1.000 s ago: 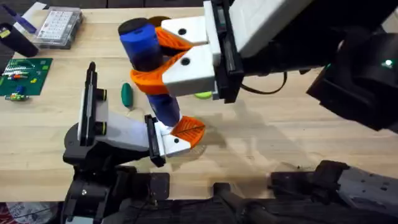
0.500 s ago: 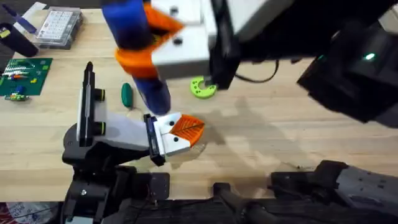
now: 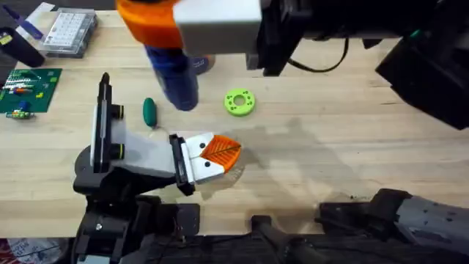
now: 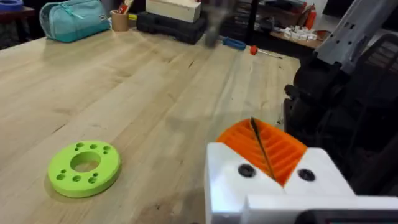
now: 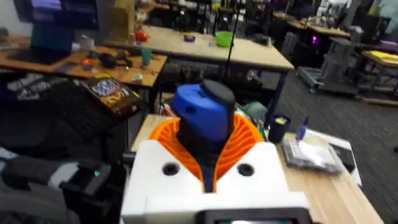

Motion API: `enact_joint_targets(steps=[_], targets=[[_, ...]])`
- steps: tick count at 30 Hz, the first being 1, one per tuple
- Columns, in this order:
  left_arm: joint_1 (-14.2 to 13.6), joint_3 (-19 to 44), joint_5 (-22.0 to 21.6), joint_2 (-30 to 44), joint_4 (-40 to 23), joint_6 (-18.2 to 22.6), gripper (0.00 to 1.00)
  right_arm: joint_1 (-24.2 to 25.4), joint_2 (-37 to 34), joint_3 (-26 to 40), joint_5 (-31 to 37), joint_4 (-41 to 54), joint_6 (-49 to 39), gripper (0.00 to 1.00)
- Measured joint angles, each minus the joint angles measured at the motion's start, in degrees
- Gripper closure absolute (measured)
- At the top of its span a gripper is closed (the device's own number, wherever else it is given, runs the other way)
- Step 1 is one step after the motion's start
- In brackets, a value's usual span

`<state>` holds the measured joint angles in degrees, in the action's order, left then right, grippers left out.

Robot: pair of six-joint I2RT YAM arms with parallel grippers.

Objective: Pick up the gripper from the table and insert it into the empty holder that is missing its gripper. Then pick up a screw, insert it into the mounting hole, and use the screwdriver to tighten it. Finally, clean up the table by picking up the vegetable and placing it into the bucket.

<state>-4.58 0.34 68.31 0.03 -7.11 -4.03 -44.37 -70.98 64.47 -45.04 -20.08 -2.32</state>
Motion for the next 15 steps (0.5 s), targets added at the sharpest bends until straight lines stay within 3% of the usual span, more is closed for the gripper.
enact_joint_targets(steps=[5, 15], targets=[[0.0, 0.0, 0.0, 0.0, 0.0, 0.0, 0.985, 0.2, 0.0, 0.1, 4.1, 7.9, -6.3, 0.953], [0.0, 0.0, 0.0, 0.0, 0.0, 0.0, 0.985, 0.2, -0.4, 0.2, 28.9, 20.3, -19.9, 0.953]])
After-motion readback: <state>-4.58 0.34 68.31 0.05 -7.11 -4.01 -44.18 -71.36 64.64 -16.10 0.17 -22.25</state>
